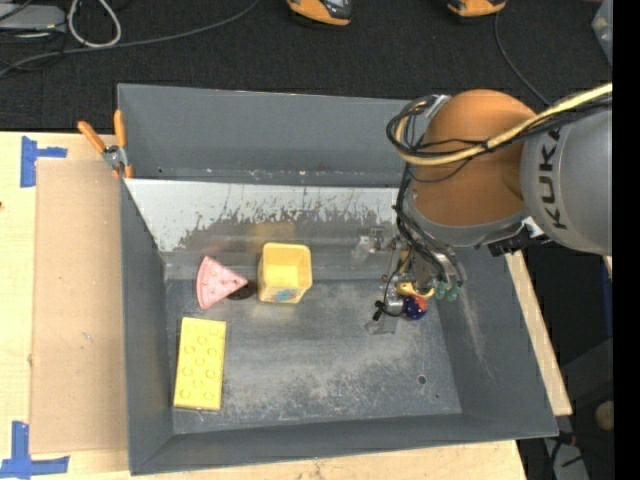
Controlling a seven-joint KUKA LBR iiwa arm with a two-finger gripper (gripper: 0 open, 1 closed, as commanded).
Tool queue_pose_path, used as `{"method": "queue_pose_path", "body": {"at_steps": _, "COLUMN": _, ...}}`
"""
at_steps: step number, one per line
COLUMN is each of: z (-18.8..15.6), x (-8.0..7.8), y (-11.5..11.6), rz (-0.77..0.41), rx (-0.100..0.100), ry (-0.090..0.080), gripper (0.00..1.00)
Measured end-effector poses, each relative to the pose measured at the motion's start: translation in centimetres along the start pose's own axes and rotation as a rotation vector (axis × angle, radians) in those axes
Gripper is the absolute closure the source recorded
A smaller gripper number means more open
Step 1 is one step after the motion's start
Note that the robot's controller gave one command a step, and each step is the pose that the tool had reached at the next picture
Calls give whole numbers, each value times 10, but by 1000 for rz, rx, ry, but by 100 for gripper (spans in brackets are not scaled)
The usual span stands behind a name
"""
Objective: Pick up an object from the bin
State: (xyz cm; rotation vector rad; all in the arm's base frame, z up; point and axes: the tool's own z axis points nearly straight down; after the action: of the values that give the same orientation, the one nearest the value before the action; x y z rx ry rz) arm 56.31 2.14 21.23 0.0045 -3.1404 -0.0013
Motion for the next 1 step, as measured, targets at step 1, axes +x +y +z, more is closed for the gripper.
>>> {"method": "queue_pose_path", "body": {"at_steps": 1, "z": 0, "x": 0, "y": 0, "rz": 0, "rx": 0, "ry": 0, "gripper": 0}}
